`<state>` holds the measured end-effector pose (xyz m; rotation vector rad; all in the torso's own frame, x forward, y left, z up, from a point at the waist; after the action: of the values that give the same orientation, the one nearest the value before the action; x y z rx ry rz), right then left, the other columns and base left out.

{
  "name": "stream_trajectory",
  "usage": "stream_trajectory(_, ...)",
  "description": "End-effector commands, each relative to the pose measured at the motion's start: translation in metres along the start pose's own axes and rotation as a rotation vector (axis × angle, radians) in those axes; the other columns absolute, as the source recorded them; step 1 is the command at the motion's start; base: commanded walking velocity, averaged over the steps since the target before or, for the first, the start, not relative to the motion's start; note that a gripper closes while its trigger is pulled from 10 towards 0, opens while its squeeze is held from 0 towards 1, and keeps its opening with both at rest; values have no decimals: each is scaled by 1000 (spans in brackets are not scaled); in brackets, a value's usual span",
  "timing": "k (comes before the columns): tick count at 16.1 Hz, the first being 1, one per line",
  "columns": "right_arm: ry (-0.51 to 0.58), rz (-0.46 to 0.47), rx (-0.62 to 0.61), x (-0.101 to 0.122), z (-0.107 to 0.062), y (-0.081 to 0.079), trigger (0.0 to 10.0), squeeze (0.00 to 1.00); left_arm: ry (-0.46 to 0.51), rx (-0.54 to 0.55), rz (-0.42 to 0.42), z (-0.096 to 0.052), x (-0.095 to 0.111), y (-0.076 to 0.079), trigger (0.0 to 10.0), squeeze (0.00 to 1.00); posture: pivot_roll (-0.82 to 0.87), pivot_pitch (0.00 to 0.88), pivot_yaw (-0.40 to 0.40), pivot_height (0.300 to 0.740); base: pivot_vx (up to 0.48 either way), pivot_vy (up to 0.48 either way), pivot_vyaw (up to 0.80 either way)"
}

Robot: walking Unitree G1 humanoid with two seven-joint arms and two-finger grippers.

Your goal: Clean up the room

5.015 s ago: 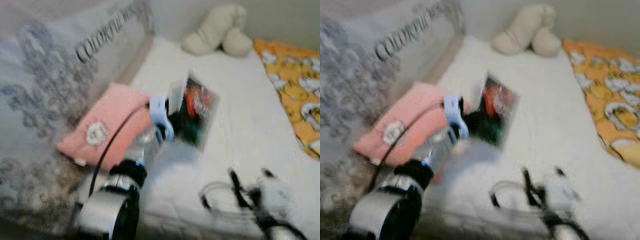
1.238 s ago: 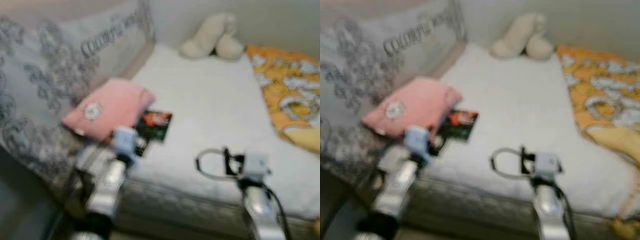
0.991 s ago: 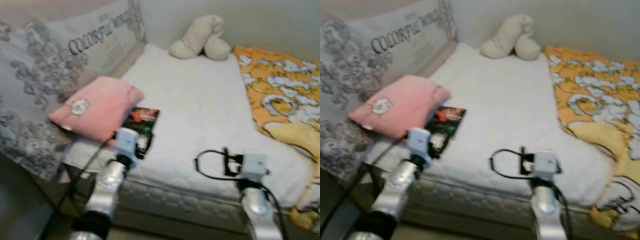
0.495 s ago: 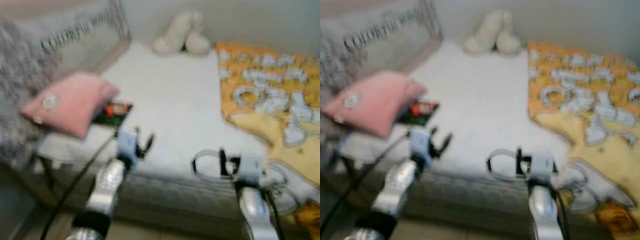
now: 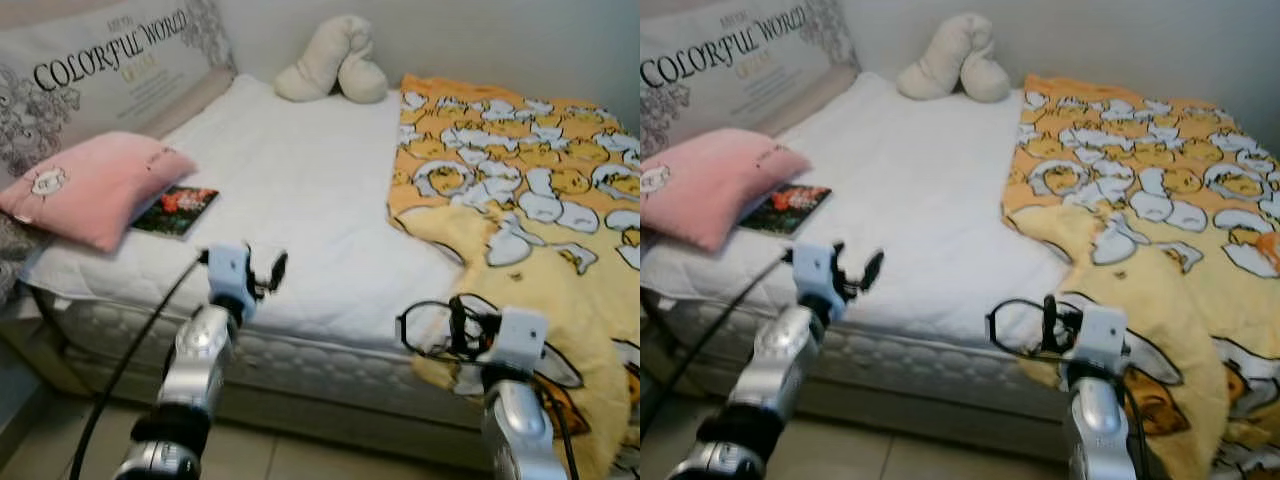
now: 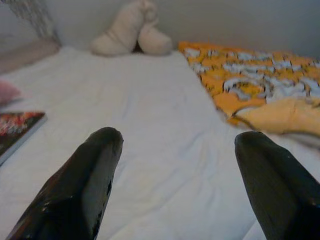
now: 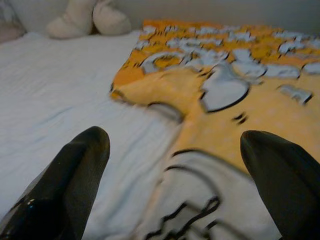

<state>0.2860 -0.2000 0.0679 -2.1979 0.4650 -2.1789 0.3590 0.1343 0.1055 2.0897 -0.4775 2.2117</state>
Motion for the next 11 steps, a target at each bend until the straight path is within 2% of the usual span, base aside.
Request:
stream_trajectory(1, -2, -17, -33, -1, 1, 11, 10000, 1000, -11, -27, -17, 3, -1, 13, 10000, 1000, 91, 0, 28, 740, 0, -420, 0)
stream_trajectory(2, 0, -12, -37, -1, 2, 12, 10000, 1000, -15, -29, -22, 3, -2, 15, 10000, 1000, 88, 0, 29, 740, 0, -420, 0)
stream_trajectory(3, 2, -51, -19, 0, 3, 8, 10000, 1000, -22, -41, -16, 3, -4, 18, 10000, 1000, 83, 0, 31, 740, 0, -420, 0)
stream_trajectory(4, 1, -94, 4, -1, 2, 4, 10000, 1000, -27, -50, 1, 3, -5, 20, 10000, 1000, 82, 0, 31, 740, 0, -420, 0)
stream_trajectory(5, 18, -97, 52, 0, 1, -2, 10000, 1000, -35, -65, 37, 4, -6, 21, 10000, 1000, 81, 0, 32, 740, 0, -420, 0)
stream_trajectory(6, -2, -87, 66, -3, 2, -6, 10000, 0, -38, -43, 100, 6, -6, 18, 10000, 0, 76, 0, 36, 740, 251, -311, -406)
stream_trajectory(7, -8, -85, 61, -4, 2, -6, 10000, 0, -54, -26, 110, 7, -7, 16, 10000, 0, 76, 0, 36, 740, 0, 0, -738)
stream_trajectory(8, -13, -95, 75, -4, 2, -9, 10000, 0, -57, -40, 54, 11, -6, 14, 10000, 0, 72, 0, 37, 740, 0, 0, -656)
stream_trajectory(11, -20, -101, 70, -6, 1, -7, 10000, 0, -47, -75, 66, 16, -2, 16, 10000, 0, 62, 0, 34, 740, 0, 472, -640)
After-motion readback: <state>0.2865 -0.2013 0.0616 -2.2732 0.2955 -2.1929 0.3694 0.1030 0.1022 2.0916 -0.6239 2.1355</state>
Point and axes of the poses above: a point about 5 cm out from each wrist's last joint towards the gripper, its own z axis pointing out of the wrist towards the gripper, its own x axis along the axis of the wrist's last joint, y = z × x, the point moved 2 cm from there along z, pointing out of the wrist towards the gripper, and after that the axes turned 11 degrees about z, right-handed, at the moved point
